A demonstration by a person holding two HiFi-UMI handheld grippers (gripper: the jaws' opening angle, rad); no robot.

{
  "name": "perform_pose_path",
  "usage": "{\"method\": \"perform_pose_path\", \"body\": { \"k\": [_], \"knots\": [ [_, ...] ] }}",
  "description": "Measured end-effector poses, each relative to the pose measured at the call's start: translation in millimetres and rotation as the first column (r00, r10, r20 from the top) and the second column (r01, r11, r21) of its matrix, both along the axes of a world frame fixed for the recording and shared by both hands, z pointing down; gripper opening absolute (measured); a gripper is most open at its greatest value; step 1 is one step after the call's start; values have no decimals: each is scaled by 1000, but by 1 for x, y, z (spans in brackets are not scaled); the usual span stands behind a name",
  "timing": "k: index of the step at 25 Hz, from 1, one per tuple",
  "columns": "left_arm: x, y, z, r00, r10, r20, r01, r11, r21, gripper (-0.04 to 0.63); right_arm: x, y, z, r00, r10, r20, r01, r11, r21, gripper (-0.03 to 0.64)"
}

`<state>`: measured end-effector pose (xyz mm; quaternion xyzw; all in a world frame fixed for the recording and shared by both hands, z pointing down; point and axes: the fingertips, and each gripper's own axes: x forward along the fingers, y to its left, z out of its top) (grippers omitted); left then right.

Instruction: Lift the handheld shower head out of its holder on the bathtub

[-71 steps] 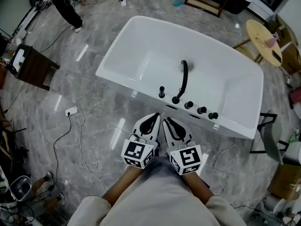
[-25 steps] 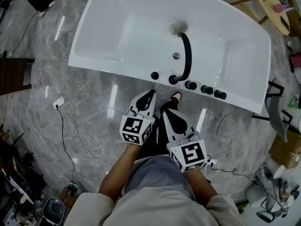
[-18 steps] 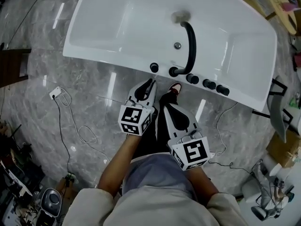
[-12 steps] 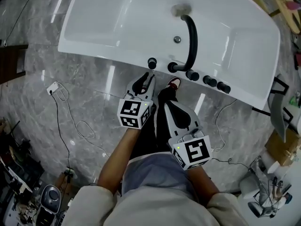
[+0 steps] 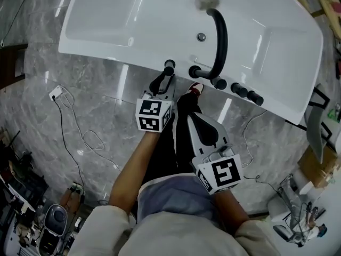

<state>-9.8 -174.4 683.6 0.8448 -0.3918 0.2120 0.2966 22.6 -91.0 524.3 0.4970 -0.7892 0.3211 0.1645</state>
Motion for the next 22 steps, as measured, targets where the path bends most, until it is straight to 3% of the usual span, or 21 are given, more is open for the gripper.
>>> {"method": "perform_pose_path", "body": {
  "k": [11, 22],
  "knots": [
    [5, -16, 42, 999, -35, 36, 36, 999, -31, 135, 0, 1, 26, 999, -27, 17, 28, 998, -50, 23],
    [10, -29, 59, 995, -36, 90, 35, 999, 14, 143, 5, -3, 45, 999, -27, 33, 29, 995, -93, 23]
  ]
}}
